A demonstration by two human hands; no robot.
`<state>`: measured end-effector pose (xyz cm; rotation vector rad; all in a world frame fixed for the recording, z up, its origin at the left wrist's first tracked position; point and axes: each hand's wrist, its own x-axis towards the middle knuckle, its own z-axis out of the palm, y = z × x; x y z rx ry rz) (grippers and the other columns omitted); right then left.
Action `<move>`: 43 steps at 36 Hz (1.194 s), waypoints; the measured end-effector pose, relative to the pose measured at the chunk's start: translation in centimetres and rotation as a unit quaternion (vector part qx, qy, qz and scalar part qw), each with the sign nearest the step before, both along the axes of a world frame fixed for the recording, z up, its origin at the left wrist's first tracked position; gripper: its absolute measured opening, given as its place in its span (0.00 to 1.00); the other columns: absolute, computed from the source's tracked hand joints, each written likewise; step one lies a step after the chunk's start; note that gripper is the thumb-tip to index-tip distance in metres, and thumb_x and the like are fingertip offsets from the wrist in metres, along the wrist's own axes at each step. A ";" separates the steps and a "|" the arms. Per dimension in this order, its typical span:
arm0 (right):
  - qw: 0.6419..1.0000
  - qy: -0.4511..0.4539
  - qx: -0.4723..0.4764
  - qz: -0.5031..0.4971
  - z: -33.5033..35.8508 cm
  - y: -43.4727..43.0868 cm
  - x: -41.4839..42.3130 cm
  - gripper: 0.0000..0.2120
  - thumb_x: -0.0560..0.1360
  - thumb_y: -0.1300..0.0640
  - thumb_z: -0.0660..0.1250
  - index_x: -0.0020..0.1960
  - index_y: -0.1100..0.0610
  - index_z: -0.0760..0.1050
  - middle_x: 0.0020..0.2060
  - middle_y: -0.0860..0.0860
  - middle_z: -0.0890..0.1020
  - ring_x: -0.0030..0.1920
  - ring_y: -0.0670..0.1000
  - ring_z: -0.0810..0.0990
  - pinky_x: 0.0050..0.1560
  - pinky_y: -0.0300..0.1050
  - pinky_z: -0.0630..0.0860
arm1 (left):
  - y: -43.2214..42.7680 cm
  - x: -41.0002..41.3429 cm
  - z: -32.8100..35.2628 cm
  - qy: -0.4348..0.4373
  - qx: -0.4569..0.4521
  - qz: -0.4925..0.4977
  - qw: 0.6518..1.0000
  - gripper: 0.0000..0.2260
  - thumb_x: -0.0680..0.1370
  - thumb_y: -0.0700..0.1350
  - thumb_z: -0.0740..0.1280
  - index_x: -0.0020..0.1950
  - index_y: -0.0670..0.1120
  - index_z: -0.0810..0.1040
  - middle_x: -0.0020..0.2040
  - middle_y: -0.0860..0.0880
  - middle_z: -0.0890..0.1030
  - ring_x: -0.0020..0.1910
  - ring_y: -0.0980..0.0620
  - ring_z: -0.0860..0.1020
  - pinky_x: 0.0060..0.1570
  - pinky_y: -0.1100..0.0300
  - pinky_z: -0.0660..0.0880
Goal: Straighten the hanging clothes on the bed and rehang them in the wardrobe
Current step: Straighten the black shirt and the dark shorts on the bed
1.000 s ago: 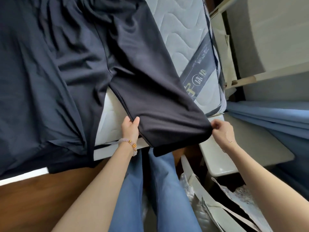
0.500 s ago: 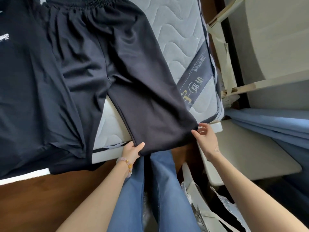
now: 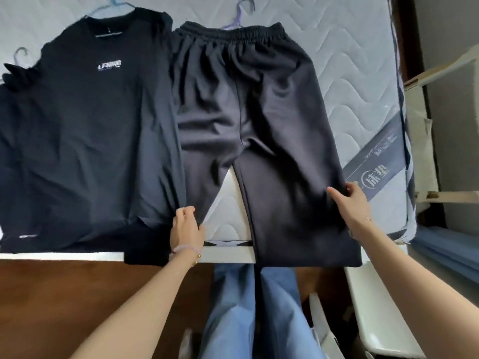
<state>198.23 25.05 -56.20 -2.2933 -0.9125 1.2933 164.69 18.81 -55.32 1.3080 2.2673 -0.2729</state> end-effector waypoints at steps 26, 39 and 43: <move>0.975 -0.210 -0.076 -0.022 2.4 4.7 2.1 0.16 0.76 0.56 0.64 0.57 0.67 0.76 0.46 0.66 0.79 0.48 0.65 0.77 0.52 0.53 0.72 | 1.1 -1.8 0.1 -0.159 -0.103 -0.115 0.975 0.07 0.78 0.50 0.61 0.46 0.46 0.70 0.51 0.47 0.76 0.50 0.41 0.76 0.44 0.52 0.72; 0.951 -0.283 0.013 0.125 4.7 7.6 -1.1 0.18 0.73 0.61 0.65 0.63 0.64 0.73 0.57 0.65 0.78 0.59 0.64 0.75 0.60 0.55 0.70 | 5.3 -6.0 1.6 -0.247 -0.135 -0.087 0.956 0.05 0.76 0.51 0.60 0.41 0.55 0.72 0.43 0.56 0.80 0.44 0.52 0.79 0.48 0.56 0.77; 0.945 -0.259 0.066 0.190 5.8 9.9 -4.3 0.13 0.74 0.63 0.63 0.58 0.61 0.75 0.55 0.60 0.80 0.57 0.61 0.78 0.55 0.52 0.72 | 7.3 -8.3 2.3 -0.256 -0.081 -0.046 0.962 0.06 0.75 0.47 0.58 0.39 0.54 0.71 0.38 0.54 0.79 0.40 0.47 0.78 0.45 0.53 0.77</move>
